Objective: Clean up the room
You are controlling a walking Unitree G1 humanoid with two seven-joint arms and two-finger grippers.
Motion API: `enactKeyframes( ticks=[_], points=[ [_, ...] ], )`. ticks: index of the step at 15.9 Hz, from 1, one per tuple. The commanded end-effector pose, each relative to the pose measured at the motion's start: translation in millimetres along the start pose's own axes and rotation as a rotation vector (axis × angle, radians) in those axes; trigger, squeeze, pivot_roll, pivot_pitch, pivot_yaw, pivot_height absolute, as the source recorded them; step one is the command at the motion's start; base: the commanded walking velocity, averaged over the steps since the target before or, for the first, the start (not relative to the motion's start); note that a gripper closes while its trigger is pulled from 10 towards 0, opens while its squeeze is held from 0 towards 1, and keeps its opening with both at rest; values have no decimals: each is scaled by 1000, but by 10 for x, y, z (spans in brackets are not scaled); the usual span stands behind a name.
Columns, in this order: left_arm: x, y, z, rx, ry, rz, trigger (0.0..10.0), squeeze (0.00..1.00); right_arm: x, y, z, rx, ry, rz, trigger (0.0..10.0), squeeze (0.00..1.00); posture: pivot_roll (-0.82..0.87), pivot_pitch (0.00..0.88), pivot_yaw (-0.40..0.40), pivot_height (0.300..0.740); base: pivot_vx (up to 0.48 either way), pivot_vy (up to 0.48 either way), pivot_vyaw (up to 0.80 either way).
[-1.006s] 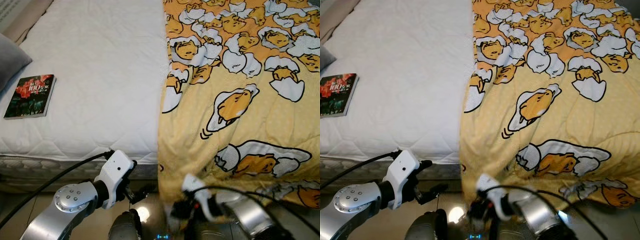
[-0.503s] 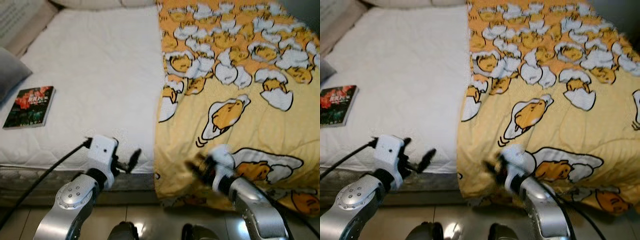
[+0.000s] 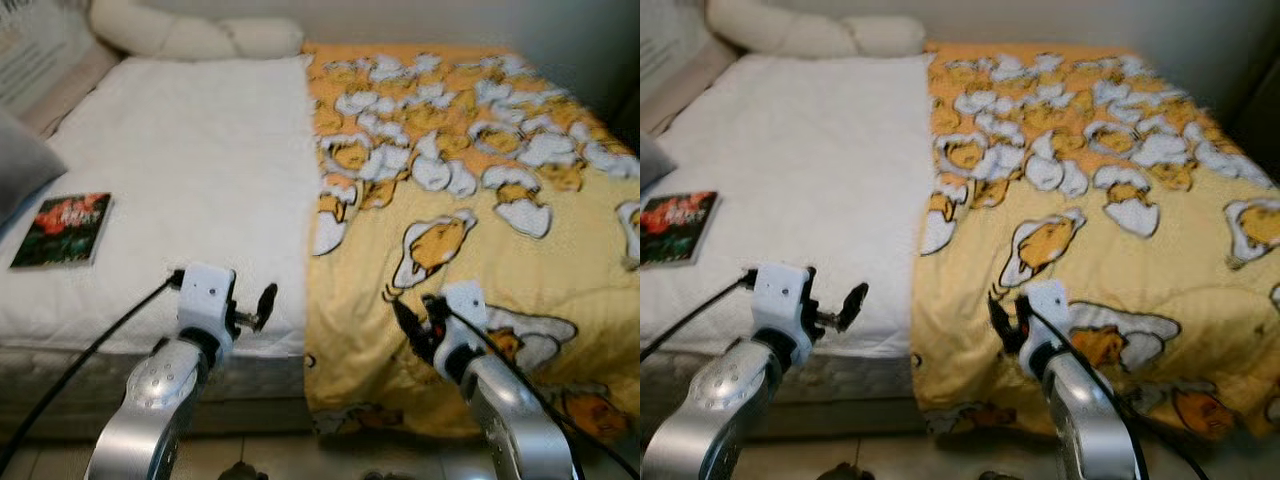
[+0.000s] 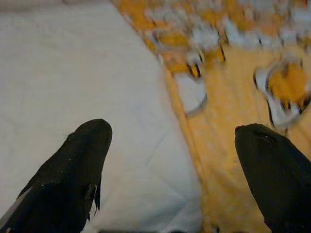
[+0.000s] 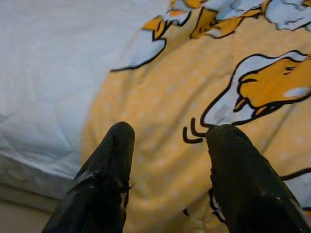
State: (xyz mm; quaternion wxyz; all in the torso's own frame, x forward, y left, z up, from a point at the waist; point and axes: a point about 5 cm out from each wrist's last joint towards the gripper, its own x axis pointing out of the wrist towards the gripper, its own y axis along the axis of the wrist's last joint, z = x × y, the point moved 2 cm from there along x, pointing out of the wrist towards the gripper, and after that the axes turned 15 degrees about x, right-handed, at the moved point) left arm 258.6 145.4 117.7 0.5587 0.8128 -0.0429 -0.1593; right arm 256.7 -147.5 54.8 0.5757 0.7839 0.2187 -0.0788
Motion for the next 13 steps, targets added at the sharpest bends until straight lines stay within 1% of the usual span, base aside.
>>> enactKeyframes(
  ticks=[1, 3, 5, 8, 9, 11, 13],
  points=[
    [-22, -98, 10, -2, 6, -43, 10000, 0, 31, 19, 24, 3, -29, -3, 10000, 0, 9, 0, 12, 740, 0, 0, 0],
    [-19, -96, -2, -2, 8, -42, 10000, 0, 32, 24, 45, -7, -45, 3, 10000, 0, 3, 0, 16, 740, 0, 0, 0],
    [-23, -110, -34, 9, 23, -43, 10000, 0, -17, 75, 16, 2, -39, 30, 10000, 0, -5, 0, 19, 740, 0, 0, 0],
    [-13, -102, -45, -24, 38, -34, 10000, 0, -39, 101, 18, 16, -56, 52, 10000, 0, -9, 0, 20, 740, 0, 0, 0],
    [-7, -100, -39, -23, 39, -31, 10000, 0, -46, 123, 17, 7, -55, 65, 10000, 0, -9, 0, 20, 740, 0, 0, 0],
    [-16, -118, -15, -42, 37, -26, 10000, 0, -57, 133, 31, 12, -79, 73, 10000, 0, -12, 0, 14, 740, 0, 0, -781],
    [-37, -116, -50, -53, 52, -14, 10000, 0, -77, 167, 91, 11, -113, 96, 10000, 0, -10, 0, 6, 740, 0, 0, -781]
  ],
)
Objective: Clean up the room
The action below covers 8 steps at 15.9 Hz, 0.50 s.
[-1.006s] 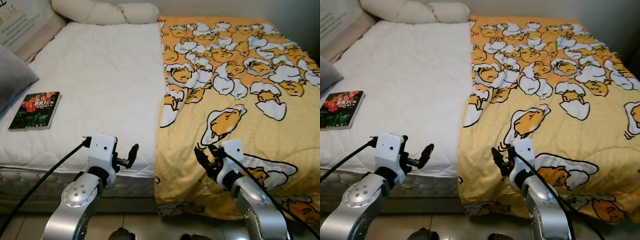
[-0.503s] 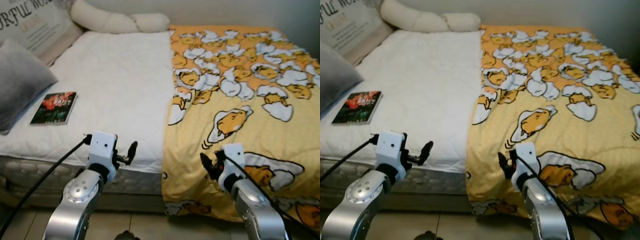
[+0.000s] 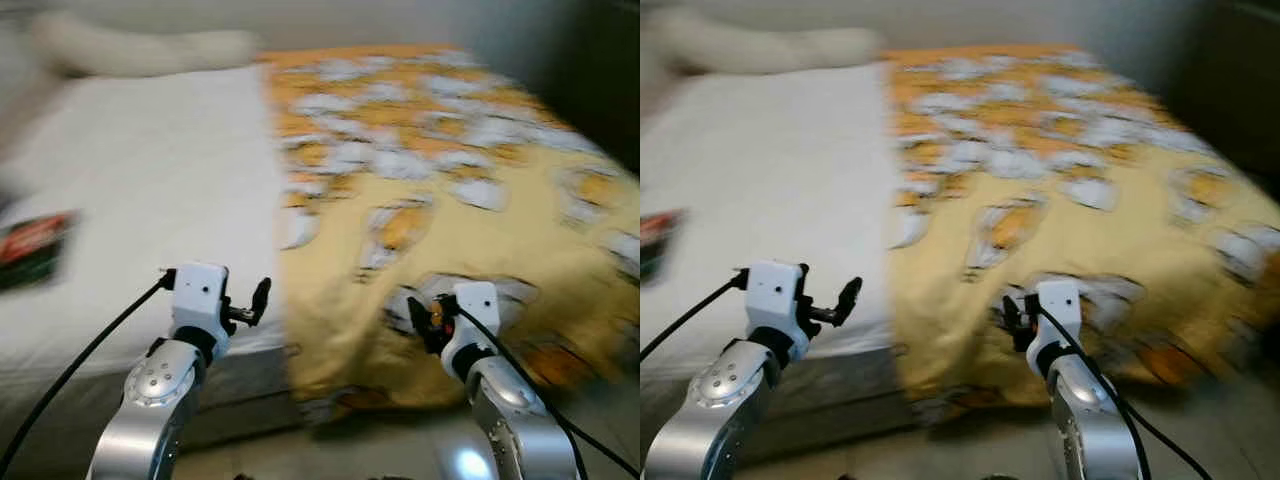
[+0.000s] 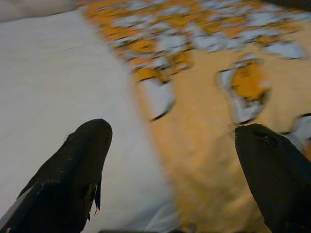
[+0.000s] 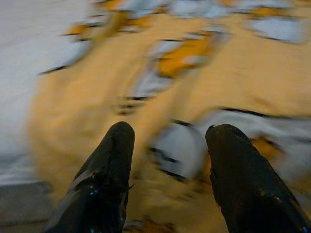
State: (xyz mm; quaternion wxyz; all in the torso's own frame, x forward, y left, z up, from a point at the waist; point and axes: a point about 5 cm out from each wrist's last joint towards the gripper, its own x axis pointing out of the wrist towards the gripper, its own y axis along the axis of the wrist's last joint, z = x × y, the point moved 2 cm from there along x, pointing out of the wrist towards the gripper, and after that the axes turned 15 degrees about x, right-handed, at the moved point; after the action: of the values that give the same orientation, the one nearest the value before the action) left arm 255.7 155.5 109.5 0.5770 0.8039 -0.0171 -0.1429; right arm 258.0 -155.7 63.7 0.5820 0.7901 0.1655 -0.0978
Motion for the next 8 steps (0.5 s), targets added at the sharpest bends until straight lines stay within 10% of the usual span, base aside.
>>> enactKeyframes(
  ticks=[1, 8],
  points=[
    [-17, 10, -9, -19, 5, 12, 10000, 0, -41, 77, 73, 13, -35, 40, 10000, 0, -9, 0, 5, 740, 0, 0, -781],
    [-24, 28, -71, 55, 24, 53, 10000, 0, -103, 126, 95, 1, -51, 90, 10000, 0, -7, 0, 1, 740, 0, 0, -783]
  ],
)
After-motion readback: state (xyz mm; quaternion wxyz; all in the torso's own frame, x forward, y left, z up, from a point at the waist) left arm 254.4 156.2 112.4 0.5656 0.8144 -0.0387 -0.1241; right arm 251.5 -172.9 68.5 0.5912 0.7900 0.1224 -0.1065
